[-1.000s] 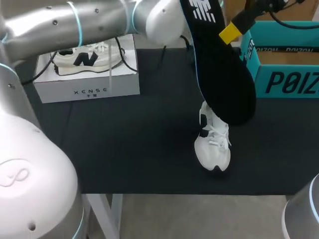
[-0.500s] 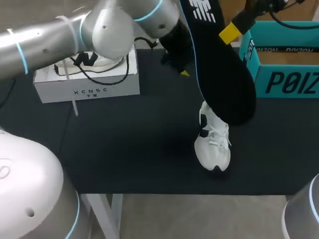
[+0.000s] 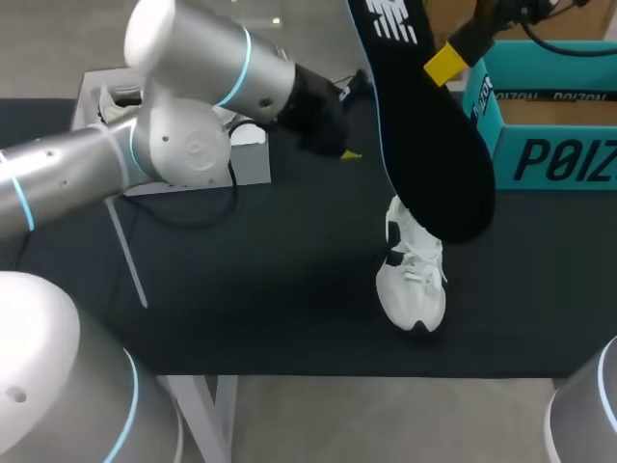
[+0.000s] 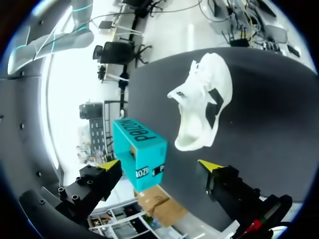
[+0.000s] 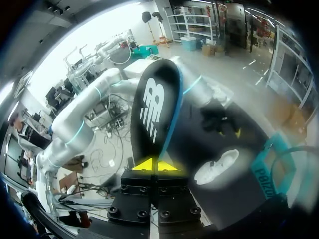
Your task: Take the shoe out of the shoebox, open the shoe tongue, remove and reinsert the insole, then place the shoe into the shoebox
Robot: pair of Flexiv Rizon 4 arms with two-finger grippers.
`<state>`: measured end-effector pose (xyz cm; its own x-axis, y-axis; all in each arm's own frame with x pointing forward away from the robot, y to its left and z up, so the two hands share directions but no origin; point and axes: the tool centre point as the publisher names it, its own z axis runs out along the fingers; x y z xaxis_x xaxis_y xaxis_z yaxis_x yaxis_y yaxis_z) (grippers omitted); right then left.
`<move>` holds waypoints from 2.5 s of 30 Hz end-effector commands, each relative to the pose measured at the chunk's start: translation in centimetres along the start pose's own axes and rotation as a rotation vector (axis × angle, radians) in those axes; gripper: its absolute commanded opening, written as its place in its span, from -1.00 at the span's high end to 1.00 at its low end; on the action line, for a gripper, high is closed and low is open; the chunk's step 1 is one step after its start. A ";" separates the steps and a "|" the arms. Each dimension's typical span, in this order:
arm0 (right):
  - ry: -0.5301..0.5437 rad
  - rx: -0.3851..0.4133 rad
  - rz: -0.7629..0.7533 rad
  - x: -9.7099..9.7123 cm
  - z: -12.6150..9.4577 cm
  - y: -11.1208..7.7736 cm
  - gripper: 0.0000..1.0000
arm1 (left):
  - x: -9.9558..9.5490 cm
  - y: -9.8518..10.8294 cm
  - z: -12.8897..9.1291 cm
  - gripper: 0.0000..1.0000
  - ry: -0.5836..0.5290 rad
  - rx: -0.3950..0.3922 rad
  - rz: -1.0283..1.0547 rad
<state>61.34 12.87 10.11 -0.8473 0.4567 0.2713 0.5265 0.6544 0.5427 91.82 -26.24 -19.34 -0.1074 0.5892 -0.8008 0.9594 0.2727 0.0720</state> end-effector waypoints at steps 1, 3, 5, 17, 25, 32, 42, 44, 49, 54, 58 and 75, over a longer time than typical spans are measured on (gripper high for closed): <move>0.000 0.005 0.001 -0.1 0.0 0.2 1.00 | 0.3 -0.1 0.1 -1.00 -0.055 0.001 0.002; 0.000 0.005 0.001 -0.1 0.0 0.2 1.00 | -0.8 0.0 -0.3 -1.00 -0.104 0.030 0.046; 0.000 0.005 0.001 -0.1 0.0 0.2 1.00 | -2.1 0.2 -1.0 -1.00 -0.146 0.069 0.117; 0.000 0.005 0.001 -0.1 0.0 0.2 1.00 | -4.1 0.7 -4.2 -1.00 -0.418 0.220 0.276; 0.000 0.005 0.001 -0.1 0.0 0.2 1.00 | -4.3 -2.6 -5.0 -1.00 -0.464 0.024 0.386; 0.000 0.005 0.001 -0.1 0.0 0.2 1.00 | -5.5 -4.8 -5.1 -1.00 -0.589 -0.058 0.375; 0.000 0.005 0.001 -0.1 0.0 0.2 1.00 | -4.9 -3.8 -7.0 -1.00 -0.752 0.056 0.266; 0.000 0.005 0.001 -0.1 0.0 0.2 1.00 | -4.8 -3.6 -7.2 -1.00 -0.757 0.069 0.269; 0.000 0.005 0.001 -0.1 0.0 0.2 1.00 | -5.4 -3.2 -8.0 -1.00 -0.791 0.141 0.310; 0.000 0.005 0.001 -0.1 0.0 0.2 1.00 | -6.1 -2.8 -8.5 -1.00 -0.799 0.217 0.331; 0.000 0.005 0.001 -0.1 0.0 0.2 1.00 | -6.5 -2.9 -8.2 -1.00 -0.762 0.243 0.384; 0.000 0.005 0.001 -0.1 0.0 0.2 1.00 | -7.4 -3.7 -7.7 -1.00 -0.682 0.249 0.472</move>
<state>61.34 12.87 10.11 -0.8473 0.4567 0.2712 0.5265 0.6544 0.5427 86.88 -25.76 -9.11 0.4186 -0.0076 -0.9081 0.9033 -0.1001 0.4172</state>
